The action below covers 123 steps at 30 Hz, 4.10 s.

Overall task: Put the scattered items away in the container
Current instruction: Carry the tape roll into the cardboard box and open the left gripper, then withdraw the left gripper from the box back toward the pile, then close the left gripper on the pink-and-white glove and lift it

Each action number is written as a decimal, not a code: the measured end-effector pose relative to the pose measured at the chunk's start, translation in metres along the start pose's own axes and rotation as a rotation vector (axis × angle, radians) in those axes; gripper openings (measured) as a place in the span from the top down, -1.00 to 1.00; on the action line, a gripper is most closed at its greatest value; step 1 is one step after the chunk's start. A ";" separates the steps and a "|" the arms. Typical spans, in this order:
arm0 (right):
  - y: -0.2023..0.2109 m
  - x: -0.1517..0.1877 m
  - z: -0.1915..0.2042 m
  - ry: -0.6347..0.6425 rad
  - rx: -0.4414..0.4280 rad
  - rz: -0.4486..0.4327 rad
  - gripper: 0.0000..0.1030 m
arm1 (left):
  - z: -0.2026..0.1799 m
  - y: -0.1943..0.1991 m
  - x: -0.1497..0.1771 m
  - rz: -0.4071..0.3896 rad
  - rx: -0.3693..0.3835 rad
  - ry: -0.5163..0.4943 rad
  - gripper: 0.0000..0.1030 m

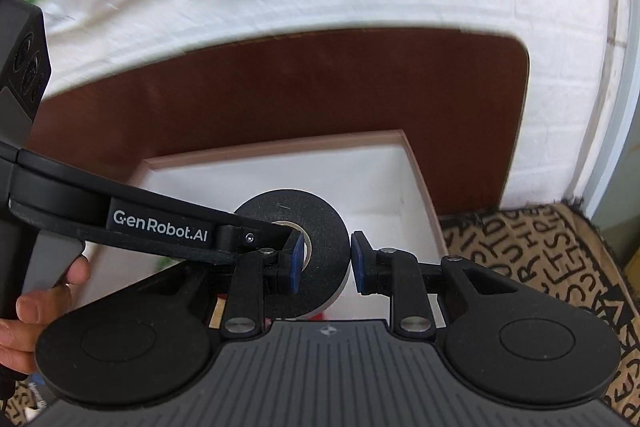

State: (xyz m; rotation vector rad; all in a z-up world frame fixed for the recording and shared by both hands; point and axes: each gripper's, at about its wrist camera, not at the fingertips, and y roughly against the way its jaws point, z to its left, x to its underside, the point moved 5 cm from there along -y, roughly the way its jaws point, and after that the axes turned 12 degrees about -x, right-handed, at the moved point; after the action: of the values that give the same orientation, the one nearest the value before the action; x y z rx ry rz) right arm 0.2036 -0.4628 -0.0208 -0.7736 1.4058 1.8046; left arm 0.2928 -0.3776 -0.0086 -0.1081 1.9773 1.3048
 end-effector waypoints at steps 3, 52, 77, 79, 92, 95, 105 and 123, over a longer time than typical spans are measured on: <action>-0.022 0.001 -0.017 -0.021 0.013 0.054 0.44 | 0.007 -0.034 -0.003 0.056 0.038 0.035 0.02; 0.085 0.060 0.077 0.149 0.037 -0.048 -0.99 | 0.013 0.131 0.109 -0.336 -0.448 -0.110 -1.00; 0.113 0.203 0.201 0.199 -0.022 -0.056 -0.99 | 0.085 0.185 0.285 -0.150 -0.534 0.062 -1.00; 0.110 0.209 0.209 0.176 -0.045 -0.043 -0.99 | 0.093 0.187 0.293 -0.142 -0.551 0.077 -1.00; 0.089 0.239 0.238 0.099 -0.141 0.031 -0.99 | 0.152 0.195 0.343 -0.053 -0.560 0.224 -0.99; 0.084 0.243 0.241 0.110 -0.148 0.047 -0.99 | 0.161 0.197 0.348 -0.049 -0.551 0.251 -0.95; 0.066 0.247 0.252 0.166 -0.202 0.076 -0.99 | 0.171 0.197 0.347 -0.048 -0.462 0.272 -0.73; 0.021 0.244 0.263 0.154 -0.315 0.124 -0.54 | 0.162 0.154 0.320 0.012 -0.350 0.211 -0.23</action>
State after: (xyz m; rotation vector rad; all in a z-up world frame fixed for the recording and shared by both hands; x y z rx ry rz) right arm 0.0395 -0.1687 -0.1461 -1.0241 1.3051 2.1337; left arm 0.0821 -0.0696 -0.1234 -0.4177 1.9008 1.6960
